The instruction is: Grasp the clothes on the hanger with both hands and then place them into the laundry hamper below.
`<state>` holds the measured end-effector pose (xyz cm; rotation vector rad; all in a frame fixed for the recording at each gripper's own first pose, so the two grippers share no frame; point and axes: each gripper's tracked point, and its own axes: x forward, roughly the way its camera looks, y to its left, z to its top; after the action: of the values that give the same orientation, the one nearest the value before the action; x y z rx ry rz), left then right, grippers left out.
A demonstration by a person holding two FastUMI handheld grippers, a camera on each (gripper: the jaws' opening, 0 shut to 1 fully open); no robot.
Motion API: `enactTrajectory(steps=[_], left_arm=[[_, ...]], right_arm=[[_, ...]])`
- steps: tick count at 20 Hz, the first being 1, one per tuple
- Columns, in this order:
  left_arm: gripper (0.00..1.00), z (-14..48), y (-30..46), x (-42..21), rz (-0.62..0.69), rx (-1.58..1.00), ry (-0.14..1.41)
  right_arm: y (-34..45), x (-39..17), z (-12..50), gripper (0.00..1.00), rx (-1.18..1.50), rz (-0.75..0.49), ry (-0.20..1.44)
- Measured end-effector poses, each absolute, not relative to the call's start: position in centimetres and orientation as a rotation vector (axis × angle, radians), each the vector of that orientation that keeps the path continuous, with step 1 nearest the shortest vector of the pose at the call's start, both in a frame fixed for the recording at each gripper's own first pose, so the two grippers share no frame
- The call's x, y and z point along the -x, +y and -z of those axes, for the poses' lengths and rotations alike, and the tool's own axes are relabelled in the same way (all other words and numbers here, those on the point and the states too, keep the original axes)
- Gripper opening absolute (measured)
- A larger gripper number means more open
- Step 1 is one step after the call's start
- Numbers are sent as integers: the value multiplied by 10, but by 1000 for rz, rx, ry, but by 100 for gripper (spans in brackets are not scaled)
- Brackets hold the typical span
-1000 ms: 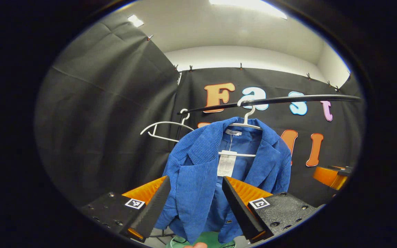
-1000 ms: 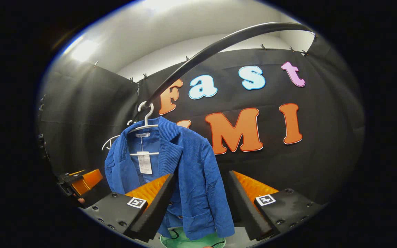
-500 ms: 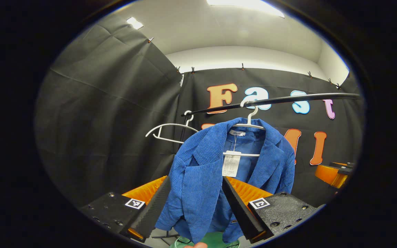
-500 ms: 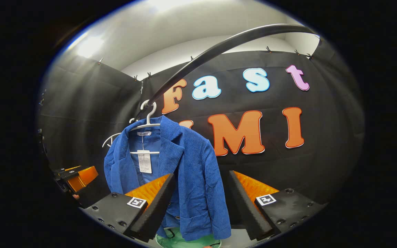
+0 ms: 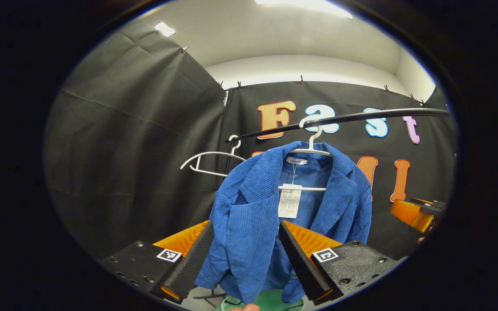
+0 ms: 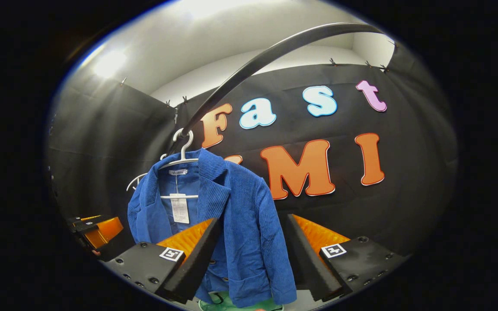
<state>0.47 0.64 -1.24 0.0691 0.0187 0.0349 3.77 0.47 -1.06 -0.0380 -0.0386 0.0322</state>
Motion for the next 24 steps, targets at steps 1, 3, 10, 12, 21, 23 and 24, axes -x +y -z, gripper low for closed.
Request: enactTrajectory(steps=[1,3,10,12,21,23,24], left_arm=[[92,15,6,-8,-35,-72,24],[92,16,3,-15,-29,-64,33],[92,8,2,-19,-29,-65,5],[92,7,5,-16,-41,-73,3],[92,9,12,-3,-57,-64,7],[92,13,16,-3,-63,-51,20],[92,15,19,-2,-68,-48,26]], right_arm=[[7,-43,12,100,47,-40,-31],[13,-53,13,94,48,-58,-36],[19,-54,17,94,-12,-84,-46],[16,-54,19,100,12,-78,-43],[23,-61,35,100,-12,-98,-2],[37,-73,50,100,-12,-121,28],[49,-79,58,98,-24,-141,41]])
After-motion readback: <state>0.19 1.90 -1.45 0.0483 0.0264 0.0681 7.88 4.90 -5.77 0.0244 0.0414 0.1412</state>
